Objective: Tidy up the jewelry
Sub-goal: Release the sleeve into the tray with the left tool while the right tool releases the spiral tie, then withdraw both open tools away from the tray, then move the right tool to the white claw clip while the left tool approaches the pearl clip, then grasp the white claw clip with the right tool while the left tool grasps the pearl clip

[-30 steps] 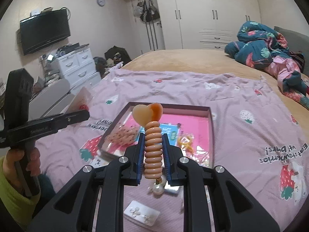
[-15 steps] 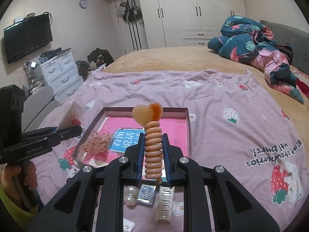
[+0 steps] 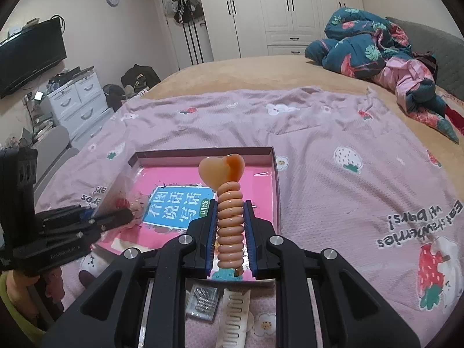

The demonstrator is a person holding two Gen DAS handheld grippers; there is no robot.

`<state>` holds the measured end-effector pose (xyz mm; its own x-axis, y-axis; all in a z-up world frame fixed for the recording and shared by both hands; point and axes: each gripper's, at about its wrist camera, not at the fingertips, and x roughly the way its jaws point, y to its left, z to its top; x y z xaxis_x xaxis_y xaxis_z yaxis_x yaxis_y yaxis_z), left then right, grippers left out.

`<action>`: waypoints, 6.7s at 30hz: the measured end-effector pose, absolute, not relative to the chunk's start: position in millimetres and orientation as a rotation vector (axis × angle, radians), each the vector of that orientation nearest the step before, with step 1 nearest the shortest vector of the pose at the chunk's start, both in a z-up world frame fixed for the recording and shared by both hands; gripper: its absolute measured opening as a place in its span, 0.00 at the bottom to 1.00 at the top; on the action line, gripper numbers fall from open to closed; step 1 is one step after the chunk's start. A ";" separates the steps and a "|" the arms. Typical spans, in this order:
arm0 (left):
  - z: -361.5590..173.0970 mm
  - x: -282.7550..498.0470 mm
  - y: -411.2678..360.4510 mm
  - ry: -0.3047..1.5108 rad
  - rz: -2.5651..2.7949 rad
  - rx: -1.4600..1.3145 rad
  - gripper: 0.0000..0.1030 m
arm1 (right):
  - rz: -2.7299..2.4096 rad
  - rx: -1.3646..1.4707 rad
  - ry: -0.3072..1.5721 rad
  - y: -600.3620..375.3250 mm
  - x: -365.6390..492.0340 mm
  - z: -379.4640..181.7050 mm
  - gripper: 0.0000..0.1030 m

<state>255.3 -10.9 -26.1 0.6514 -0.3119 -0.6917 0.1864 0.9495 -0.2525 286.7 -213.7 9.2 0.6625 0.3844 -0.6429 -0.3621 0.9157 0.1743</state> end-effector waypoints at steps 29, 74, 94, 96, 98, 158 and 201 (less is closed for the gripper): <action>-57.2 271.3 -0.5 0.881 -0.249 -0.170 0.16 | 0.351 -0.026 0.862 -202.1 319.2 -60.1 0.17; 78.2 171.4 36.3 0.587 -0.140 -0.215 0.91 | 0.418 0.081 0.571 -239.5 210.2 62.3 0.81; 95.6 121.9 29.9 0.548 -0.144 -0.215 0.91 | 0.446 0.077 0.498 -247.9 162.6 94.2 0.83; 95.9 117.7 27.6 0.547 -0.147 -0.209 0.91 | 0.451 0.071 0.495 -247.2 158.8 95.8 0.83; 95.9 114.4 26.4 0.547 -0.147 -0.206 0.91 | 0.456 0.068 0.492 -246.8 154.4 96.9 0.83; -11.6 116.1 -23.5 0.846 -0.221 -0.096 0.91 | 0.419 -0.041 0.787 -256.7 152.0 -14.6 0.84; -82.9 209.2 -88.2 1.034 -0.344 -0.009 0.47 | 0.525 -0.023 0.962 -239.1 235.9 -73.8 0.25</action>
